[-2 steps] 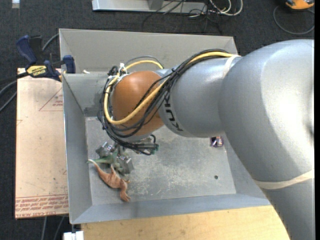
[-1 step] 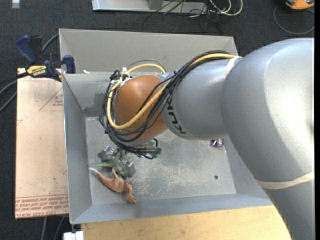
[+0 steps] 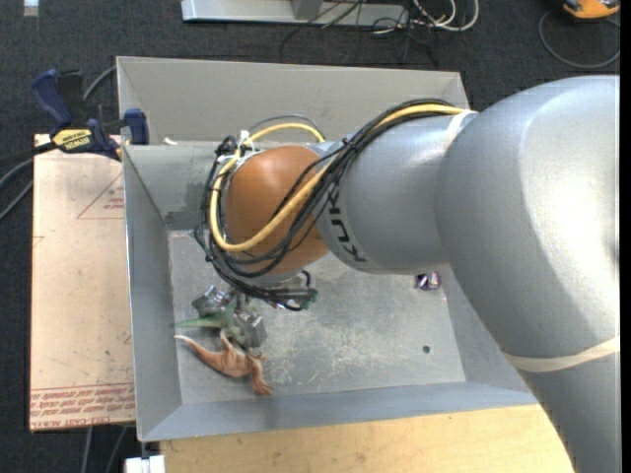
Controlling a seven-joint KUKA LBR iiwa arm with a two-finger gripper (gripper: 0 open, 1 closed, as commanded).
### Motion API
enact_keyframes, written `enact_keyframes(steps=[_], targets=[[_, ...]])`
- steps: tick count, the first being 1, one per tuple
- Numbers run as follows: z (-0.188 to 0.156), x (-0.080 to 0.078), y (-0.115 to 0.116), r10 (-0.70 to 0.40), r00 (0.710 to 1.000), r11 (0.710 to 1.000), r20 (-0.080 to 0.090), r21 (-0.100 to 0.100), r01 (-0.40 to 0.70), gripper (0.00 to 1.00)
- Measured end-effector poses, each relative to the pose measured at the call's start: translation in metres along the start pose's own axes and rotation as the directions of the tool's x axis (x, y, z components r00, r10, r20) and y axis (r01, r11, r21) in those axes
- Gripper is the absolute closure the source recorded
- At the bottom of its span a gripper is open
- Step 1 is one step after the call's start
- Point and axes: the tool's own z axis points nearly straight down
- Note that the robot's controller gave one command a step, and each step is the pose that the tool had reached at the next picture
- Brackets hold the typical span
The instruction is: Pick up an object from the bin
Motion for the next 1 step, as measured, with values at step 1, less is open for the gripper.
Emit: enact_keyframes(steps=[1], targets=[[-0.0007, 0.0164, -0.0029, -0.028, 1.000, 1.000, 0.001, 0.000, 0.028, 1.00]])
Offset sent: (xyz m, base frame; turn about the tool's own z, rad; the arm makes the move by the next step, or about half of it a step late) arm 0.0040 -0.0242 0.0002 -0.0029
